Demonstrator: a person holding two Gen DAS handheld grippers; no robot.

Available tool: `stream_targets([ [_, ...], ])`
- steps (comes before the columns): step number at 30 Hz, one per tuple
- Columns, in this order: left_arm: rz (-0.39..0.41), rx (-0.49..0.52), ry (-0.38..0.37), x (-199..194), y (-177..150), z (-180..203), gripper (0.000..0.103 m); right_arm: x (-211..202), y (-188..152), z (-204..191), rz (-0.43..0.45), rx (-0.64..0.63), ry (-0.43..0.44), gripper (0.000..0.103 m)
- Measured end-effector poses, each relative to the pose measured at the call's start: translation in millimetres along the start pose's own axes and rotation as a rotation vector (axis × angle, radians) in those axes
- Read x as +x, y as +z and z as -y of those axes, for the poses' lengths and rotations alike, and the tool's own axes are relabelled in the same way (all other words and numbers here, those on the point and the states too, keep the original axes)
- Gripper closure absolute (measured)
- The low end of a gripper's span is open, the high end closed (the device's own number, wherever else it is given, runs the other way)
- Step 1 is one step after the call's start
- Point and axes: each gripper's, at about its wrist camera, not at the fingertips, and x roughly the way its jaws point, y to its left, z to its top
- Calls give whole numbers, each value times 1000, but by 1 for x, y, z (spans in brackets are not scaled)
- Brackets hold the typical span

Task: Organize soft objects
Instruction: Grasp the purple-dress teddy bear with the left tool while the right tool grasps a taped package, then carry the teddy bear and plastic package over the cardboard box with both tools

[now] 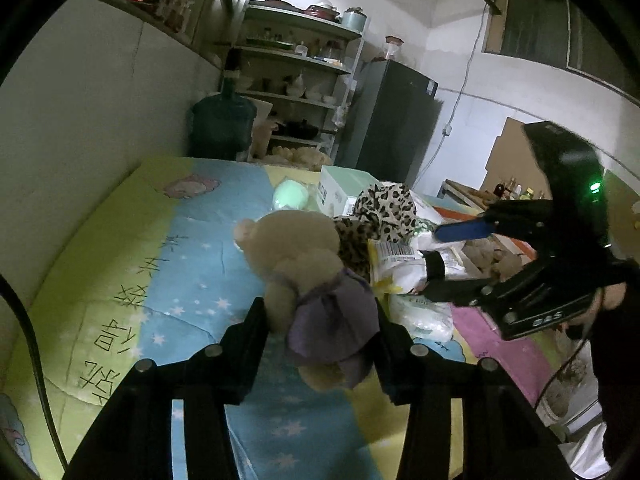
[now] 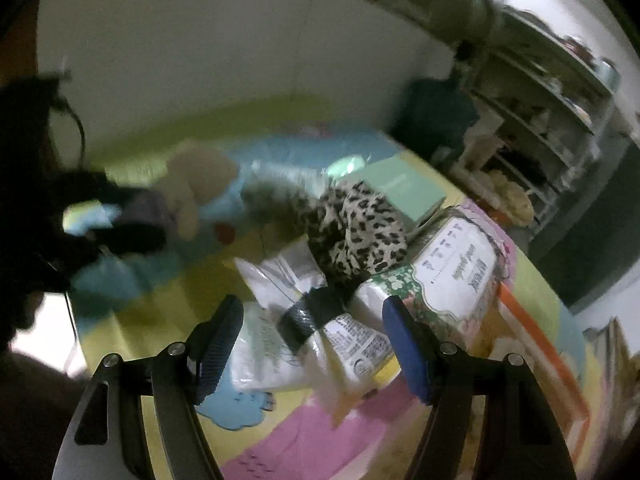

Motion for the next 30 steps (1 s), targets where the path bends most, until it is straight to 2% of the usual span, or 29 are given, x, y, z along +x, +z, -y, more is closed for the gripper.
stream_targets([
  [6,-1,-4,-16,-1,-2,-2,55,19,-1,-4,-82,-70,-12,36],
  [8,-2,-7,-20,-1,-2,-2,55,21,-1,-3,-91,-61,-15,43],
  [12,-1,-9,-21,-1,-1,-2,55,19,-1,2,-84,-18,-8,50],
  [25,25,0,-14,-7,0,2,55,6,-6,-7,-38,39,-23,52],
  [30,43,12,-16,-13,1,6,55,-12,-10,-12,9,65,-31,52],
])
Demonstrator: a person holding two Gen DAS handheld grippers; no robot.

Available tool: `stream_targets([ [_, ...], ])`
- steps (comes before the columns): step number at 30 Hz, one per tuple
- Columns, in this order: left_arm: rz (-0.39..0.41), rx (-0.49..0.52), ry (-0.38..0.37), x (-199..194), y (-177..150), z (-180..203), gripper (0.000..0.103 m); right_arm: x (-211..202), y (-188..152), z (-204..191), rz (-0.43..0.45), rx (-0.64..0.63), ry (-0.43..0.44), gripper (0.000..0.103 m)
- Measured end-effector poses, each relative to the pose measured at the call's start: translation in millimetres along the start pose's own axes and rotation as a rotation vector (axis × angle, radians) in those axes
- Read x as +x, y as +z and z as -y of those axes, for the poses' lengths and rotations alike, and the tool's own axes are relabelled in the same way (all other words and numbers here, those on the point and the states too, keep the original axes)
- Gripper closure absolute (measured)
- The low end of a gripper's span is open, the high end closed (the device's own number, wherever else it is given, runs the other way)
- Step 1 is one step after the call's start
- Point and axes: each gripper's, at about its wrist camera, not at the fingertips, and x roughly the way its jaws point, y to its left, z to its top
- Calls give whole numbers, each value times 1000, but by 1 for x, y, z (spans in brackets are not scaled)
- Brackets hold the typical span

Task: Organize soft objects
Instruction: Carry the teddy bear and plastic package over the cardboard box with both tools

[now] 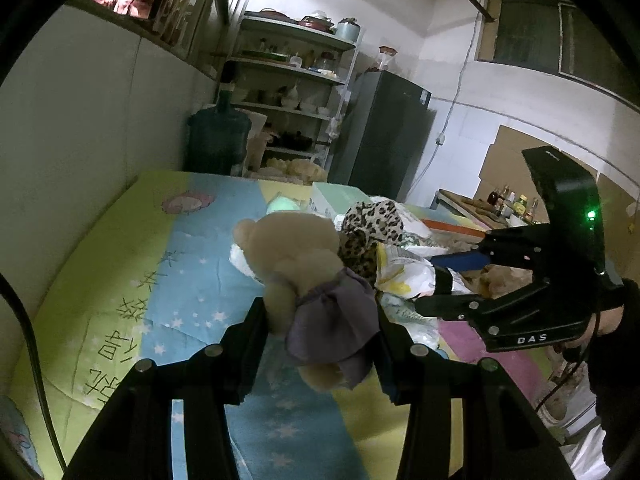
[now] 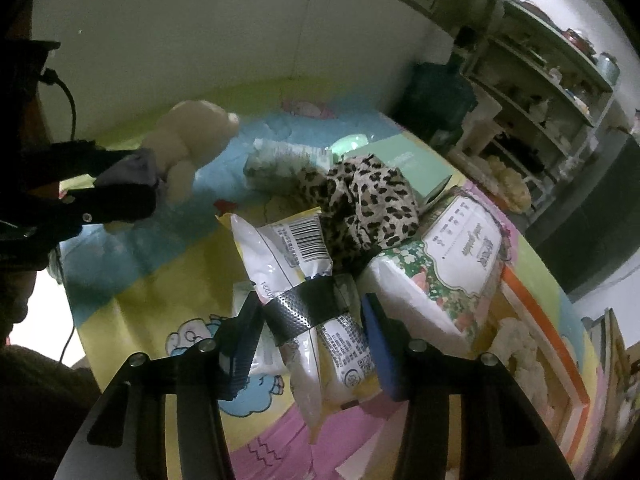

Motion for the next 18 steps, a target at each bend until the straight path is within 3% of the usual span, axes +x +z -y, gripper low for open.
stream_targets([
  [18,81,94,-40,-18,19,41,55,-76,-17,-3,159,87,-65,52],
])
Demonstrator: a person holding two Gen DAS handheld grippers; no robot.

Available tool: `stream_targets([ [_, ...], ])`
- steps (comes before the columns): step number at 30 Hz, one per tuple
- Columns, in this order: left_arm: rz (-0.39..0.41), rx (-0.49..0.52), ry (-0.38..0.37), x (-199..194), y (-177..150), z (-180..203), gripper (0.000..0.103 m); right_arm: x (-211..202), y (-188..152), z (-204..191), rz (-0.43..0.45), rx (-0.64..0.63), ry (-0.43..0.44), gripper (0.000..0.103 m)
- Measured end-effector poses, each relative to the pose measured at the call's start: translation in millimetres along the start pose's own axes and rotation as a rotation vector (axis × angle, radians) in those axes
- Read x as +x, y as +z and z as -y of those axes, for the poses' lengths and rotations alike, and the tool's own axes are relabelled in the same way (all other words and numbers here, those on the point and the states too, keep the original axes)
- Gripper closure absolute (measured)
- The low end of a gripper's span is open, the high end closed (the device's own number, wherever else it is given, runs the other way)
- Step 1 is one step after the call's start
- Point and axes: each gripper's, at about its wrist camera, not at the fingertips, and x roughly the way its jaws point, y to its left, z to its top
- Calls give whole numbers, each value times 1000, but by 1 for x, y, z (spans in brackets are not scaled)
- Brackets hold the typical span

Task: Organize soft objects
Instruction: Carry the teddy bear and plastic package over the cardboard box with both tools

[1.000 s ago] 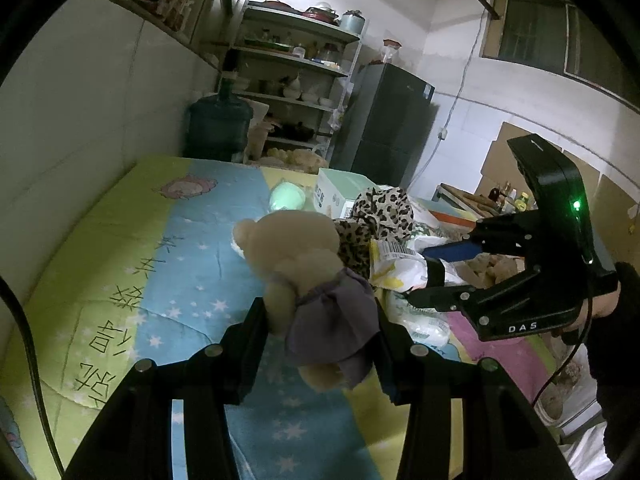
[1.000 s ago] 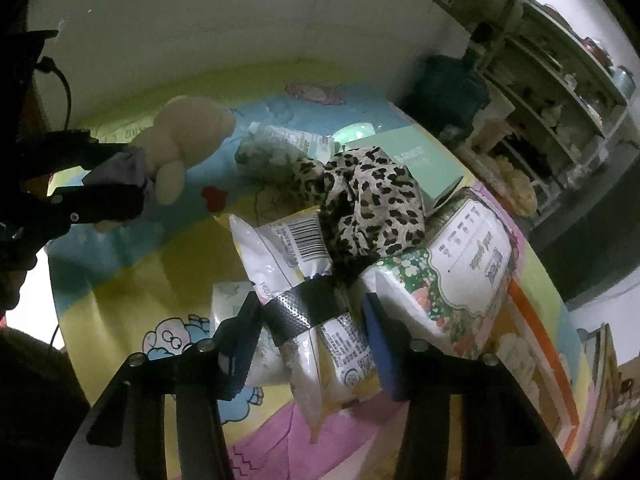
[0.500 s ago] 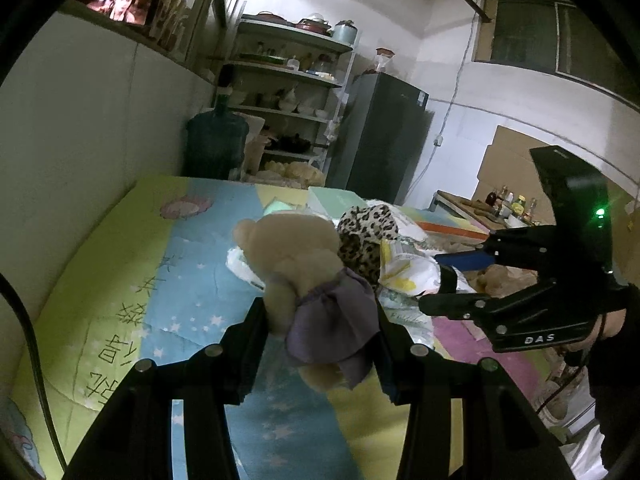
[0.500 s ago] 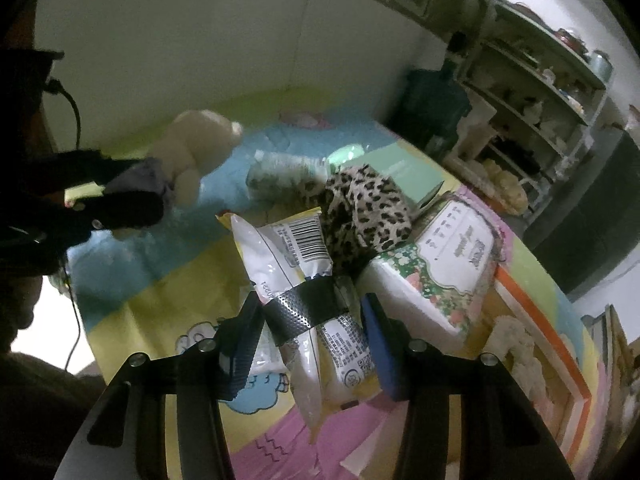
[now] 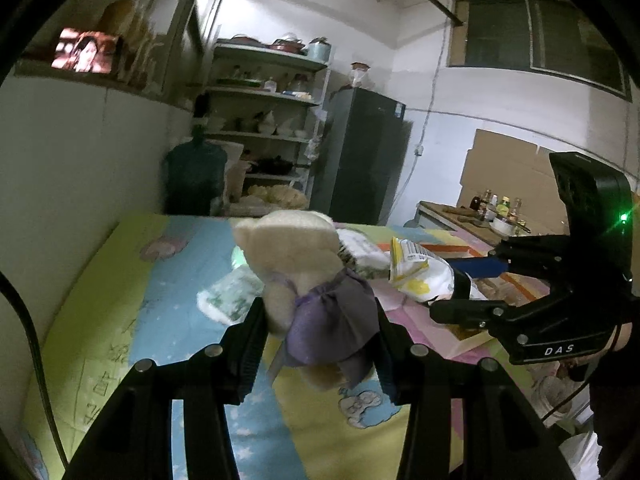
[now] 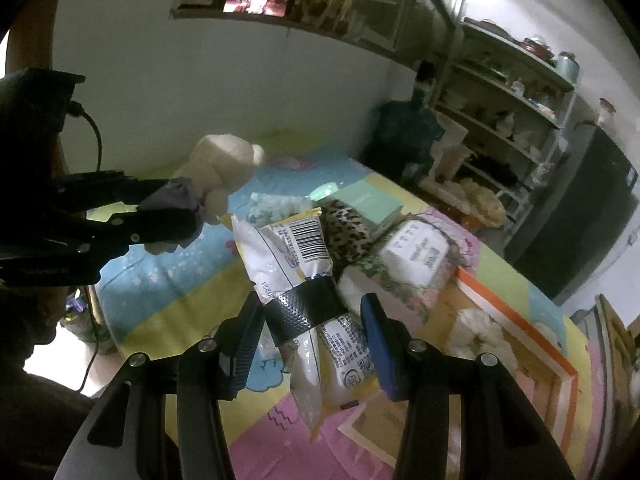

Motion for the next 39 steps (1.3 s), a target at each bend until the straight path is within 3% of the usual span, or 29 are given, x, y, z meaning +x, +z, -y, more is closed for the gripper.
stream_targets([
  [11,58,65,-54,1,28,38,55,-40,-11,25,55,66,-91,52],
  [19,75,93,-113,13,44,72,55,-63,-30,60,66,187,-177,52],
  [39,27,171,-249,79,68,180,55,-124,-104,170,98,498,-372,52],
])
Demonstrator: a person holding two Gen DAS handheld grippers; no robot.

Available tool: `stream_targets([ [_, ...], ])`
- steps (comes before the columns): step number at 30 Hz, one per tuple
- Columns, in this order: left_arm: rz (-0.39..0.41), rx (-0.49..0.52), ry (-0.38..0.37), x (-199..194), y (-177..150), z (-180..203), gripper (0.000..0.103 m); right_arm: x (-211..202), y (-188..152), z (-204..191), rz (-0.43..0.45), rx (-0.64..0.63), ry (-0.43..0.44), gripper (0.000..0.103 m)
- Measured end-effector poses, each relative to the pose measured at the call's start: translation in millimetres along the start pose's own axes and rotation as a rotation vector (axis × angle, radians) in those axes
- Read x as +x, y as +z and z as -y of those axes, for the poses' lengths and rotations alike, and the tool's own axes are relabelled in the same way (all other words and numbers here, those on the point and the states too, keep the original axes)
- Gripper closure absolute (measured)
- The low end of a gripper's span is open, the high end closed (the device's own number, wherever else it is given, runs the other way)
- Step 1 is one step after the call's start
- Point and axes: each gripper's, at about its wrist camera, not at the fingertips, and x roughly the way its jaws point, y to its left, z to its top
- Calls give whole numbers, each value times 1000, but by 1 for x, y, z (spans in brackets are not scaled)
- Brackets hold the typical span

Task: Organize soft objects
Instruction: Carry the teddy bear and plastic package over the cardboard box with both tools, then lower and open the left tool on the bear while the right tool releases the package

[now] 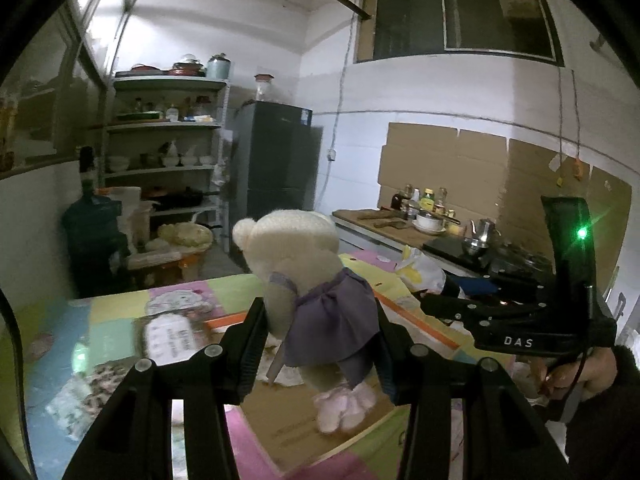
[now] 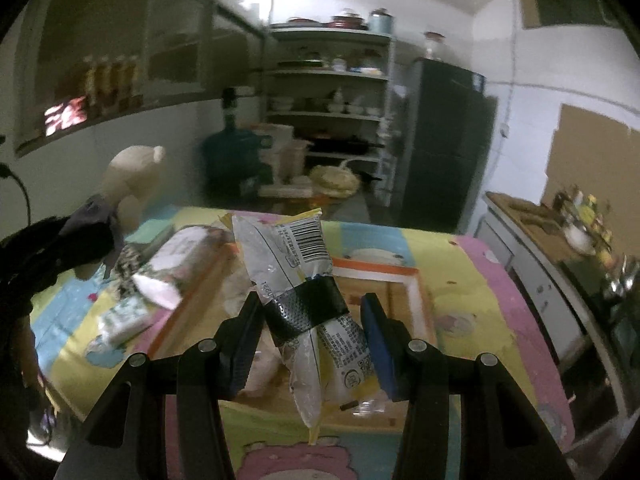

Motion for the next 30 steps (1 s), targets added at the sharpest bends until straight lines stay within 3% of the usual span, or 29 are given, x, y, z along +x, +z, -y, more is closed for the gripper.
stream_targets([
  [15,-145,-45,-93,93,-4,30,55,47,-10,69,-71,191,-48,52],
  [30,-308,5,10,160,-21,35,55,112,-5,85,-203,255,-87,52],
])
